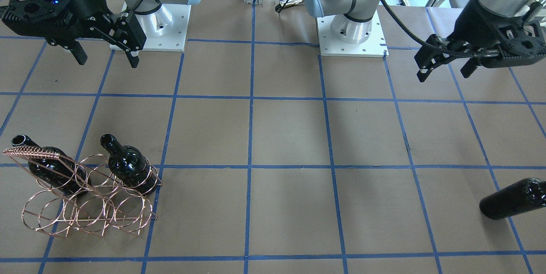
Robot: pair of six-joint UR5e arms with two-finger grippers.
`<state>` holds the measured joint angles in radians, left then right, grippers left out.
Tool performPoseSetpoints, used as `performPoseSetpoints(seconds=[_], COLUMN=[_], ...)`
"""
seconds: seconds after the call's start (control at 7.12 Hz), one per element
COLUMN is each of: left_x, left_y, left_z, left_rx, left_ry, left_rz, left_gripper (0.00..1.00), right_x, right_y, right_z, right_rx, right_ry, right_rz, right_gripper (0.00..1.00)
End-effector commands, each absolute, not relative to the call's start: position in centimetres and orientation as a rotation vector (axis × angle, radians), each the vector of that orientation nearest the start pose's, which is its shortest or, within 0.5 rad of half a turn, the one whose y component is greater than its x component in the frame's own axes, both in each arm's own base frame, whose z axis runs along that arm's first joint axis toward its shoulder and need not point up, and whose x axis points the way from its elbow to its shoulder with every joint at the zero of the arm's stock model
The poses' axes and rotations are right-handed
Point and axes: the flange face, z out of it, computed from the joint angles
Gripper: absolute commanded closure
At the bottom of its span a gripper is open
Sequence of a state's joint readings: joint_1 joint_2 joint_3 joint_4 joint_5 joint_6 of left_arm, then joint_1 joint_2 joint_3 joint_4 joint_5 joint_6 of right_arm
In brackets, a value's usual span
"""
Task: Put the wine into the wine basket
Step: 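Move the left gripper toward the dark wine bottle near the table edge, then lower the left gripper around the bottle neck and close it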
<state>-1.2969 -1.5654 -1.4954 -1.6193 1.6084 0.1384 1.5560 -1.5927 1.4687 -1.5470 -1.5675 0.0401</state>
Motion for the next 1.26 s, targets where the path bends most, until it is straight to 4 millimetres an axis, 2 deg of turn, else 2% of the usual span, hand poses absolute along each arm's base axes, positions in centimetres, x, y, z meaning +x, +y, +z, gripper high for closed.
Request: performPoseSetpoints(seconds=[0.0,0.14,0.28,0.56,0.7,0.98,1.12], left_x=[7.8,11.0,14.4,21.8,24.0,26.2,27.1], left_y=[-53.4,-54.7,-55.7,-56.8,-58.0,-60.8,-62.0], left_z=[52.9,53.1,52.5,50.0,48.7,46.8,45.0], left_rx=[-0.192,-0.231,-0.149,-0.188,-0.147,-0.125,-0.101], left_ry=[3.073,3.077,3.083,3.141,3.146,3.108,3.109], left_rz=[-0.077,-0.084,-0.074,-0.059,-0.072,-0.142,-0.128], left_gripper=[0.00,0.00,0.00,0.00,0.00,0.00,0.00], right_x=[12.9,12.9,13.1,12.8,13.7,14.1,13.4], right_y=[-48.9,-48.9,-48.3,-48.2,-49.1,-49.3,-49.6], right_z=[55.2,54.6,55.6,56.1,56.0,56.7,56.3], right_rx=[0.082,0.082,0.077,0.088,0.066,0.033,-0.026], right_ry=[3.114,3.116,3.112,3.109,3.028,3.012,3.063], right_rz=[-0.184,-0.151,-0.183,-0.202,-0.203,-0.219,-0.209], right_gripper=[0.00,0.00,0.00,0.00,0.00,0.00,0.00])
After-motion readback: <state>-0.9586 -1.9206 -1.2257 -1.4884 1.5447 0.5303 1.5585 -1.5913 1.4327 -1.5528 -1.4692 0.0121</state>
